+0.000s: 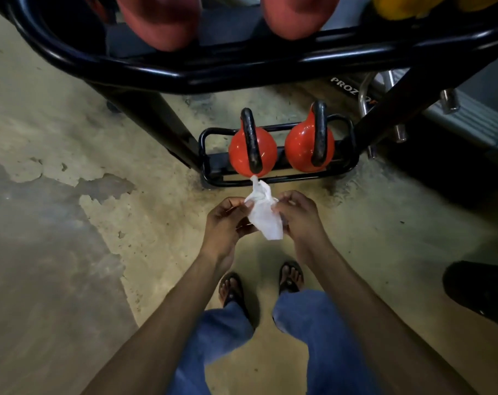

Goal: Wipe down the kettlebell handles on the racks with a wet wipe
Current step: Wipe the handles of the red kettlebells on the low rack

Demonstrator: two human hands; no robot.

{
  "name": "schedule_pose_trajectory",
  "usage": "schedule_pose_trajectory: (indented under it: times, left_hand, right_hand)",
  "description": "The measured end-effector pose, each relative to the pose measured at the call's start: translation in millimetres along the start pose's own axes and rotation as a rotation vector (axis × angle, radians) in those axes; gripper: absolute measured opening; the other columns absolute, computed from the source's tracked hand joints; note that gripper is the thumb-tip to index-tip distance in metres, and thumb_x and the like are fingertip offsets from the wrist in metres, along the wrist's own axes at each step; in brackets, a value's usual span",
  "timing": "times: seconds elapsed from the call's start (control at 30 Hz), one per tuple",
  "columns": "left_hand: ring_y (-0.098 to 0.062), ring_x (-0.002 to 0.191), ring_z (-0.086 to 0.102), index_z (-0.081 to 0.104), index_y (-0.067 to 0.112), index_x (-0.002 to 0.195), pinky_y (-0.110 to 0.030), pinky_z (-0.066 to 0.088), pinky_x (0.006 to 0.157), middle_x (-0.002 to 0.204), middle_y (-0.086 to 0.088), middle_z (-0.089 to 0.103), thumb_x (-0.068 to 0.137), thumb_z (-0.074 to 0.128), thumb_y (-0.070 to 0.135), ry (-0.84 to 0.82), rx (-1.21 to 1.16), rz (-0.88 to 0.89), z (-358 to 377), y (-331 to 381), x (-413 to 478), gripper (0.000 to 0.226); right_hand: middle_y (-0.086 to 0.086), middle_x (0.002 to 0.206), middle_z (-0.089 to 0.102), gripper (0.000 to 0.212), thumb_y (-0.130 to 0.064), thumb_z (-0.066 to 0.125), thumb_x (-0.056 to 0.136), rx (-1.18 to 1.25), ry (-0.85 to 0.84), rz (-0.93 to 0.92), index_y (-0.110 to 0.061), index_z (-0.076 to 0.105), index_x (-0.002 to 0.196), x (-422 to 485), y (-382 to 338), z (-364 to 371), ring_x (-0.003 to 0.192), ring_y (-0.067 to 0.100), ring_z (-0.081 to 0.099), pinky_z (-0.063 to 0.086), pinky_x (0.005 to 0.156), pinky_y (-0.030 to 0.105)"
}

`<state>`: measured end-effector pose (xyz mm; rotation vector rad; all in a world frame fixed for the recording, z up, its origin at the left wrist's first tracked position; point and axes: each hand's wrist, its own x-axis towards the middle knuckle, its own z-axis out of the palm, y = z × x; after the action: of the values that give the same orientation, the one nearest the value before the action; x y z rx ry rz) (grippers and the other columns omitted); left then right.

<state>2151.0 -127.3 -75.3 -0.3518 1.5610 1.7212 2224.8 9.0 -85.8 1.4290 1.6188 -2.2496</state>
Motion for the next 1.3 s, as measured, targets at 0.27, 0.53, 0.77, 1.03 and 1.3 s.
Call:
schedule_pose_trajectory:
  times: [0.27,0.53,0.77,1.03,1.3]
  left_hand:
    - [-0.041,0.096,0.069,0.058,0.003,0.110,-0.054,0.060,0.075,0.106,-0.018,0.070,0.096,0.060,0.003,0.026,0.277,0.336,0.0,-14.4,89.9,0.014]
    - [-0.037,0.092,0.072,0.072,-0.004,0.094,-0.054,0.055,0.092,0.094,-0.018,0.075,0.088,0.075,0.008,-0.185,0.499,0.479,-9.0,-15.5,176.2,0.014]
    - [-0.025,0.084,0.067,0.070,0.003,0.094,-0.055,0.056,0.086,0.089,-0.018,0.069,0.094,0.070,0.022,-0.140,0.559,0.710,-19.9,-6.4,250.8,0.019]
    - [-0.014,0.143,0.037,0.044,0.019,0.151,-0.026,0.025,0.119,0.156,-0.002,0.042,0.083,0.078,0.044,-0.083,1.233,0.995,-25.3,-16.0,291.3,0.080]
    - [-0.024,0.153,0.014,0.003,0.013,0.161,-0.039,0.025,0.122,0.168,-0.004,-0.008,0.070,0.083,0.055,-0.173,1.633,0.811,-10.8,-19.6,287.2,0.128]
  right_hand:
    - [-0.008,0.117,0.073,0.031,-0.008,0.070,0.090,-0.322,-0.306,-0.451,-0.021,0.074,0.118,95.7,12.6,-4.1,0.111,0.012,0.067,0.055,0.095,0.036]
    - [0.001,0.097,0.061,0.004,-0.019,0.070,0.094,-0.558,-0.197,-0.764,-0.020,0.072,0.091,200.3,18.5,0.3,0.090,-0.003,0.056,0.041,0.081,0.015]
    - [0.000,0.078,0.070,0.015,-0.010,0.077,0.087,-0.221,-0.358,-0.700,-0.020,0.068,0.094,250.2,-0.5,6.8,0.068,0.011,0.063,0.049,0.057,0.024]
    - [0.001,0.075,0.070,0.016,-0.002,0.067,0.085,-0.687,0.124,-0.883,-0.011,0.079,0.093,301.2,-49.8,21.9,0.066,0.017,0.070,0.059,0.061,0.033]
    - [0.015,0.101,0.076,0.023,-0.009,0.056,0.094,-1.215,-0.051,-0.742,-0.007,0.077,0.102,353.1,-72.6,76.1,0.095,0.030,0.072,0.059,0.078,0.037]
